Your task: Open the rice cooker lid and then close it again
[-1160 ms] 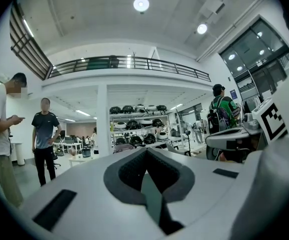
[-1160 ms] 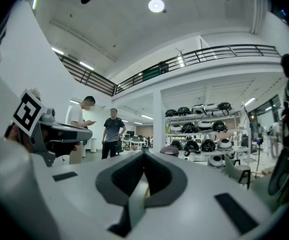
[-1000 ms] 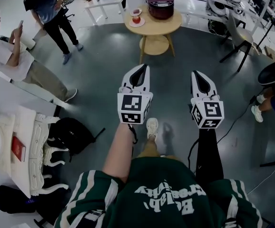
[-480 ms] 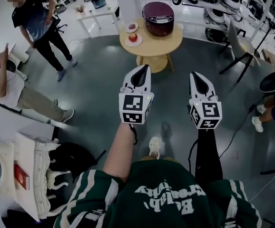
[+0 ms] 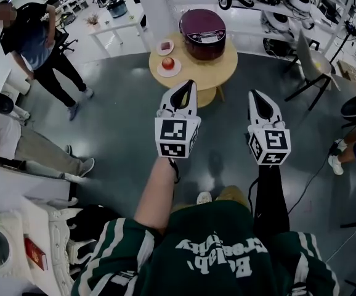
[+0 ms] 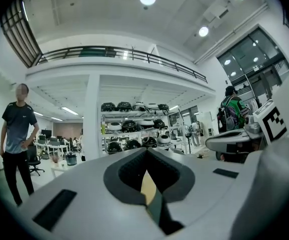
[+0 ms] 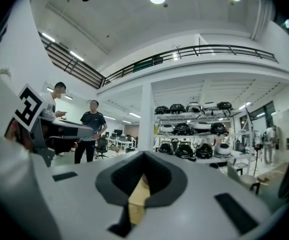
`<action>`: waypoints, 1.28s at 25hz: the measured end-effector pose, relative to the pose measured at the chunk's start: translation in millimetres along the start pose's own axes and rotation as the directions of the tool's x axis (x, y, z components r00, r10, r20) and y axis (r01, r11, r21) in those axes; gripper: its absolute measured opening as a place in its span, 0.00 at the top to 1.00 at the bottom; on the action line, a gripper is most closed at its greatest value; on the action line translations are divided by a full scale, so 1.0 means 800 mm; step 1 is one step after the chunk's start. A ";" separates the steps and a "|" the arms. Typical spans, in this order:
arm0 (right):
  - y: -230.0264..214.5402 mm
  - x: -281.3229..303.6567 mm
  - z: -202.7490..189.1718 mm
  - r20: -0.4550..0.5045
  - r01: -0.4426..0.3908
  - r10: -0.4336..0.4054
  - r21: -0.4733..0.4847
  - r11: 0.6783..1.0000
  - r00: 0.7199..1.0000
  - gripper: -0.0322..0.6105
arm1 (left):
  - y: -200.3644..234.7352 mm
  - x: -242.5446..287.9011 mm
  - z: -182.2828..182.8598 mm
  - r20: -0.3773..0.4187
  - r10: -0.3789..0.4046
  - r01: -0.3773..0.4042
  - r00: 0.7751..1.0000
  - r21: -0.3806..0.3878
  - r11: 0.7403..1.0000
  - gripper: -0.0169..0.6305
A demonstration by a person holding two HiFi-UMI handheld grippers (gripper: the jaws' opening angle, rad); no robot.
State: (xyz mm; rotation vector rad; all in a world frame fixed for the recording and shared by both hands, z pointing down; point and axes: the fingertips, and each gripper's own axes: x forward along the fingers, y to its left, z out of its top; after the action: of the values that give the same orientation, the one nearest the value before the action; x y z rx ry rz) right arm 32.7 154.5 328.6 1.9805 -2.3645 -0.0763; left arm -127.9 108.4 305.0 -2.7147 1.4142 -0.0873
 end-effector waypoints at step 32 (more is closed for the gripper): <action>-0.161 0.538 -0.044 0.008 -0.275 0.275 -0.009 0.961 0.961 0.94 | 0.193 0.489 -0.068 -0.071 0.180 -0.179 0.981 0.011 0.984 0.98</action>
State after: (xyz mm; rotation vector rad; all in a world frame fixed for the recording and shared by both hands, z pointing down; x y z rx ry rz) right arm 86.7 -292.1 359.4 1.6301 -2.6131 -0.0825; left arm -34.8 -302.8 349.9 -2.5904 1.6691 -0.1773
